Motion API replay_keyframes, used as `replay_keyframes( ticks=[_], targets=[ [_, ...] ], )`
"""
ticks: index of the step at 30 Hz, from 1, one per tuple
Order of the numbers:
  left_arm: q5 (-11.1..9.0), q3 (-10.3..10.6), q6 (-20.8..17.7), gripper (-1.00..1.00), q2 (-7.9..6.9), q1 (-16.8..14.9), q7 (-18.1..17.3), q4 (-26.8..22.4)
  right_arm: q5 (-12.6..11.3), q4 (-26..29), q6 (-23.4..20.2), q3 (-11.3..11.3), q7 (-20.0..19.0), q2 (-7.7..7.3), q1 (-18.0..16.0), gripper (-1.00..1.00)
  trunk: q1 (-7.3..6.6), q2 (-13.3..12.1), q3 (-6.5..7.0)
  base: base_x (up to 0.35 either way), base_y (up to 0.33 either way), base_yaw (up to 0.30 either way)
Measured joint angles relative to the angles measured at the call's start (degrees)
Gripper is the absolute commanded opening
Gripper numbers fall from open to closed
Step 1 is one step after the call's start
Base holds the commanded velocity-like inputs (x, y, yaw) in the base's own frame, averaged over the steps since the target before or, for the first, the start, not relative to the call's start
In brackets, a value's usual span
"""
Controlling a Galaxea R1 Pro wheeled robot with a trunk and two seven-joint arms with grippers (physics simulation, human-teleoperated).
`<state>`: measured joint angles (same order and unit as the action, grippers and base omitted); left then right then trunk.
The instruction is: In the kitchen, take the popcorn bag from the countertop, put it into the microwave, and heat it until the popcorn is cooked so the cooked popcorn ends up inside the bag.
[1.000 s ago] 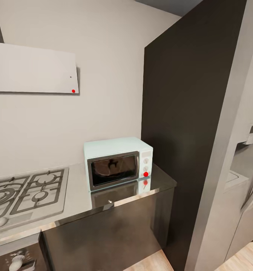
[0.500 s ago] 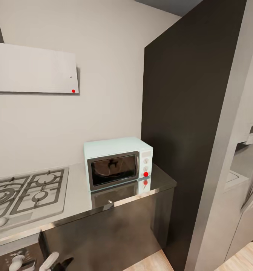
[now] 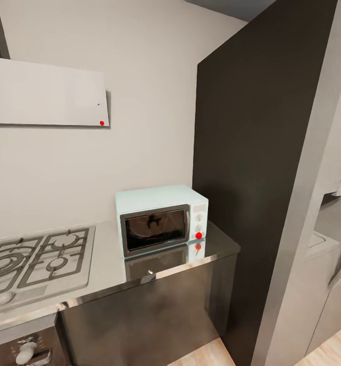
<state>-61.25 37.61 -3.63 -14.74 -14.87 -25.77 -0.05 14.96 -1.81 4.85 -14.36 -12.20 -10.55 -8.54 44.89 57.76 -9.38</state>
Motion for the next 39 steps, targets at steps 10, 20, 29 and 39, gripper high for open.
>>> replay_keyframes(
  ticks=[10,20,29,39],
  targets=[
    [8.53,-0.29,5.55,1.0,6.83,4.43,5.02,-0.06,-0.01,0.02,0.55,0.0,0.39,0.2,0.0,1.0,0.0,0.0,0.0,0.0,0.0,0.268],
    [8.53,-0.38,6.26,1.0,6.98,4.54,9.58,-0.35,0.02,0.06,0.57,0.06,2.87,0.39,0.0,1.0,0.0,0.01,0.0,0.0,0.0,0.272],
    [8.64,-0.53,6.28,1.0,7.35,4.54,9.89,-0.65,-0.02,0.07,0.59,0.08,2.9,0.38,0.0,1.0,0.0,0.01,0.0,0.0,0.0,0.229],
    [8.58,-0.51,6.27,1.0,7.36,4.54,9.88,-0.69,0.02,0.0,0.65,0.09,2.81,0.31,0.62,1.0,0.0,0.01,0.0,0.0,0.0,0.011]
  ],
)
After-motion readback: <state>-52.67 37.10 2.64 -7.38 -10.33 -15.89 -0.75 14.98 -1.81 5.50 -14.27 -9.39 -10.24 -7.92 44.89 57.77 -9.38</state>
